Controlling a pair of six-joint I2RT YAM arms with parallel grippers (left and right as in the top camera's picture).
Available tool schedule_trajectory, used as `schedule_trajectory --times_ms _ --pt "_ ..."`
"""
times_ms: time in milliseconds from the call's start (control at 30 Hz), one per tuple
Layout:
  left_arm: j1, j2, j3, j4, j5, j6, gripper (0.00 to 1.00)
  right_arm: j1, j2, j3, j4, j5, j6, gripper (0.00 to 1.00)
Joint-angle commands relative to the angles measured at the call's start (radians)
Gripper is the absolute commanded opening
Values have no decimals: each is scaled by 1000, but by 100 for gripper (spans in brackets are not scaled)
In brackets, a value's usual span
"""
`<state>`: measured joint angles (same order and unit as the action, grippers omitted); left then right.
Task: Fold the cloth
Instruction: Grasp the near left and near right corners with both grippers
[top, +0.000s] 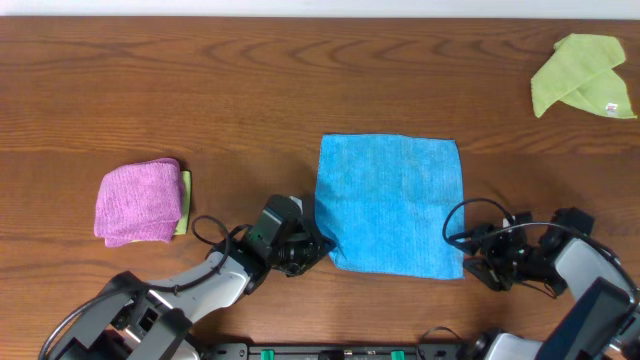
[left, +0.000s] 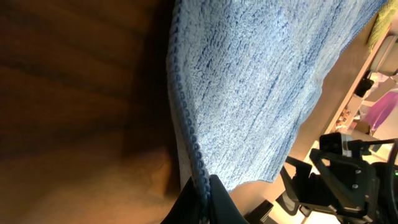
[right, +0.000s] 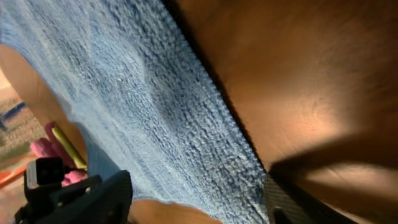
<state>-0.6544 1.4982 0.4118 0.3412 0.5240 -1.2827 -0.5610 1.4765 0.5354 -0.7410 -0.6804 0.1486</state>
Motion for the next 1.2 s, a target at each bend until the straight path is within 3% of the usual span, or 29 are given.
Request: schedule_trajectory --times_ms 0,400,500,933,1000,1167 --pt "7 7 12 0 16 11 5 31 47 -69 1 244 32 65" --pt "7 7 12 0 20 11 5 96 48 -74 31 262 69 58" --pt "7 7 12 0 27 11 6 105 48 -74 34 266 76 50" --pt "6 7 12 0 42 12 5 131 48 -74 47 265 76 34" --pt "6 7 12 0 42 14 5 148 48 -74 54 266 83 29" --pt "6 7 12 0 43 29 6 170 48 -74 68 265 83 3"
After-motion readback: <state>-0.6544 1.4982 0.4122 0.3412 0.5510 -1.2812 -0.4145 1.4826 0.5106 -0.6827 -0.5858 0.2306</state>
